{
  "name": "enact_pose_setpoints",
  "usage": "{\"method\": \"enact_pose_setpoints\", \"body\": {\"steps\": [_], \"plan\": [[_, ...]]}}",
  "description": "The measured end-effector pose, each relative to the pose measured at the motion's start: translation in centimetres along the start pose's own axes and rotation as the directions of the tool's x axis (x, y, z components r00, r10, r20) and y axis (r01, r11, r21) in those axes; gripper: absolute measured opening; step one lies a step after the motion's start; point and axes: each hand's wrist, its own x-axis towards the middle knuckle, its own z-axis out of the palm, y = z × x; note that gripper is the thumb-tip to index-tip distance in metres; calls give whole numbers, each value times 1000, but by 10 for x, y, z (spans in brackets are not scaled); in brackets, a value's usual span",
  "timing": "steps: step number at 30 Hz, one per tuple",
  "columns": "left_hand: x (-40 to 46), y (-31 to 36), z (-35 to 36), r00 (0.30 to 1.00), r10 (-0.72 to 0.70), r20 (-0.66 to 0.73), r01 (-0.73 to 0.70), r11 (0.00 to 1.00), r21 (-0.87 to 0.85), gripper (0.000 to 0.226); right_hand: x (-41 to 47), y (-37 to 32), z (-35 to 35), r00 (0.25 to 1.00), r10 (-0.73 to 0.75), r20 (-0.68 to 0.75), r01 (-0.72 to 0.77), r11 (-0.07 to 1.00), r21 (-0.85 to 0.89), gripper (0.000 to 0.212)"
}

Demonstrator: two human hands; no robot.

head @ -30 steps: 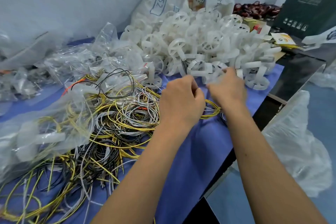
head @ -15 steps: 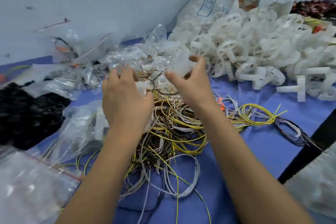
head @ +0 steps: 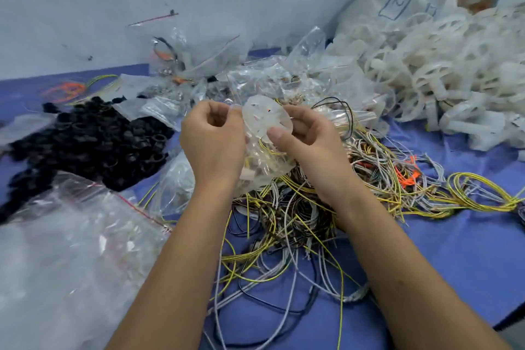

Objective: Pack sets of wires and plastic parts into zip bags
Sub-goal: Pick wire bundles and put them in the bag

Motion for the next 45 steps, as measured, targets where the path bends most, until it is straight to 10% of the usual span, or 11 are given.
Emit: {"method": "enact_pose_setpoints", "body": {"steps": [11,15,21,30,35,45], "plan": [[1,25,2,896,430,110,-441,834,331,8,0,9,-6,950,-60,305,150,949,-278,77],[0,34,10,921,379,84,-386,869,310,11,-2,6,0,959,-136,249,180,970,-166,50],[-23,32,28,871,428,240,-489,791,367,8,-2,18,14,938,-216,271,321,835,-447,7],[36,19,9,893,214,396,-355,876,328,52,-4,3,-1,993,-40,107,65,970,-234,67],[61,-4,-4,702,-282,654,-247,765,595,77,0,7,-2,988,-71,134,117,922,-368,19],[66,-6,-28,570,-332,751,-150,857,493,55,5,5,-3,980,-146,-136,116,972,-204,13]]}}
